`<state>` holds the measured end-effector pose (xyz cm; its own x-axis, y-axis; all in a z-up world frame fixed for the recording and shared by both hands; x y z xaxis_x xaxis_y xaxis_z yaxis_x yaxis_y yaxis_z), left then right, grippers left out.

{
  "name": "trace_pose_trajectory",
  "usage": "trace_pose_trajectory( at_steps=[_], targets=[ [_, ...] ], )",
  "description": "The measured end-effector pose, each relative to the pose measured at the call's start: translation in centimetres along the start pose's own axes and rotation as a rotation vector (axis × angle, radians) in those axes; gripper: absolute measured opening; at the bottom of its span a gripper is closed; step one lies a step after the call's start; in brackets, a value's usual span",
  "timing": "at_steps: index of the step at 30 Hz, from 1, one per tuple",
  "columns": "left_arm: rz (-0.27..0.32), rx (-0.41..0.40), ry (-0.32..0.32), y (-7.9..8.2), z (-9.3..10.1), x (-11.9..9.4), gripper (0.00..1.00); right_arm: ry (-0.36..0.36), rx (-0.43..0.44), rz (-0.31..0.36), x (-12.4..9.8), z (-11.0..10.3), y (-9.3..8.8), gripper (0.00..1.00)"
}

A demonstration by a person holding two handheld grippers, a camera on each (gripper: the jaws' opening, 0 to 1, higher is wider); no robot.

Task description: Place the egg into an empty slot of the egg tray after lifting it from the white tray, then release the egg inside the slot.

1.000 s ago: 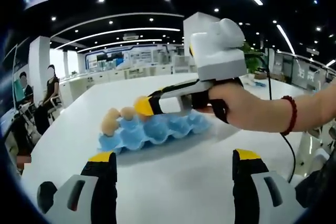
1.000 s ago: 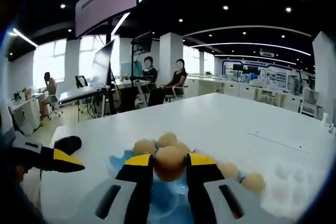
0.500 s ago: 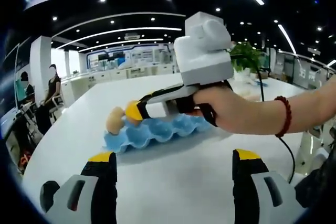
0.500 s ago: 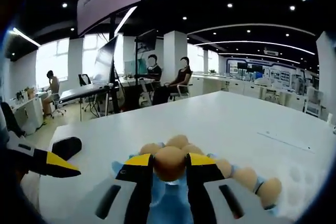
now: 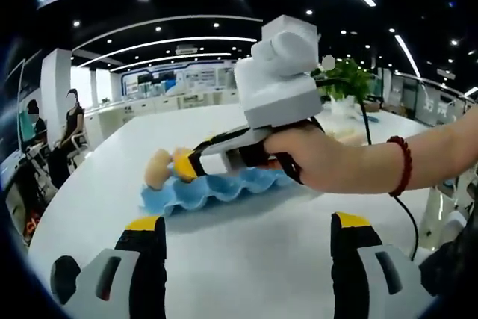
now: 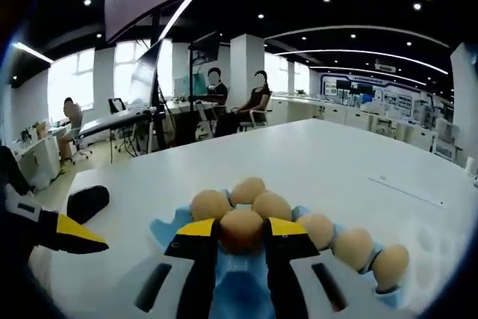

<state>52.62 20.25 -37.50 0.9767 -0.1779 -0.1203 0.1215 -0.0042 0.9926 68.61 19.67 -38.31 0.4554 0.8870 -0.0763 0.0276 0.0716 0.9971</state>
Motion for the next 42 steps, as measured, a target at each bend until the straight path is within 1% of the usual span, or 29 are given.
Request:
trace_pose_trajectory(
  at_steps=[3,7,13,16,22,26,30,36,38,42],
  targets=[
    [0.004,-0.002,-0.003,0.0,-0.3,0.0,0.94,-0.008,0.016,-0.010,0.1,0.2,-0.3,0.26],
    [0.007,-0.006,-0.001,0.0,-0.3,0.0,0.94,0.002,0.029,-0.004,0.2,0.2,-0.3,0.26],
    [-0.002,-0.009,-0.014,-0.2,0.7,0.0,0.94,0.016,0.042,0.001,0.3,0.5,-0.4,0.27],
    [0.005,-0.011,-0.015,-0.2,0.9,0.0,0.96,0.021,0.012,-0.002,0.4,0.6,-0.5,0.29],
    [0.002,-0.018,-0.027,-0.2,0.9,0.0,1.00,0.039,0.026,0.000,0.3,0.5,-0.3,0.33],
    [0.009,-0.027,-0.028,-0.2,1.0,0.0,1.00,0.038,0.005,0.012,0.2,0.5,-0.1,0.38],
    [0.021,-0.039,-0.022,-0.1,1.0,0.1,1.00,0.047,0.007,0.012,-0.4,0.7,-0.1,0.40],
    [0.027,-0.061,-0.008,-0.1,1.0,0.1,1.00,0.012,0.013,0.014,-1.3,1.5,0.3,0.42],
    [0.031,-0.055,-0.006,-0.1,0.9,0.1,1.00,0.000,0.001,0.022,-1.7,1.7,0.6,0.44],
    [0.040,-0.058,-0.006,0.1,1.2,0.0,1.00,-0.001,-0.002,0.025,-2.4,1.8,0.9,0.45]
  ],
)
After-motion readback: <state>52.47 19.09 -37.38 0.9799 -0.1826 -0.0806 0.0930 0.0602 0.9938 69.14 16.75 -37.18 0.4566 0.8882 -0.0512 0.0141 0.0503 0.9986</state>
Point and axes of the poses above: the point that each gripper's makers call its tool centre point, and the gripper's own axes: x roughly forward along the fingers, z roughly to its right, y roughly out of its top, the point moved 8 cm from there along -x, roughly backward along the fingers, and after that the axes turned 15 degrees about z, right-handed, at the moved point
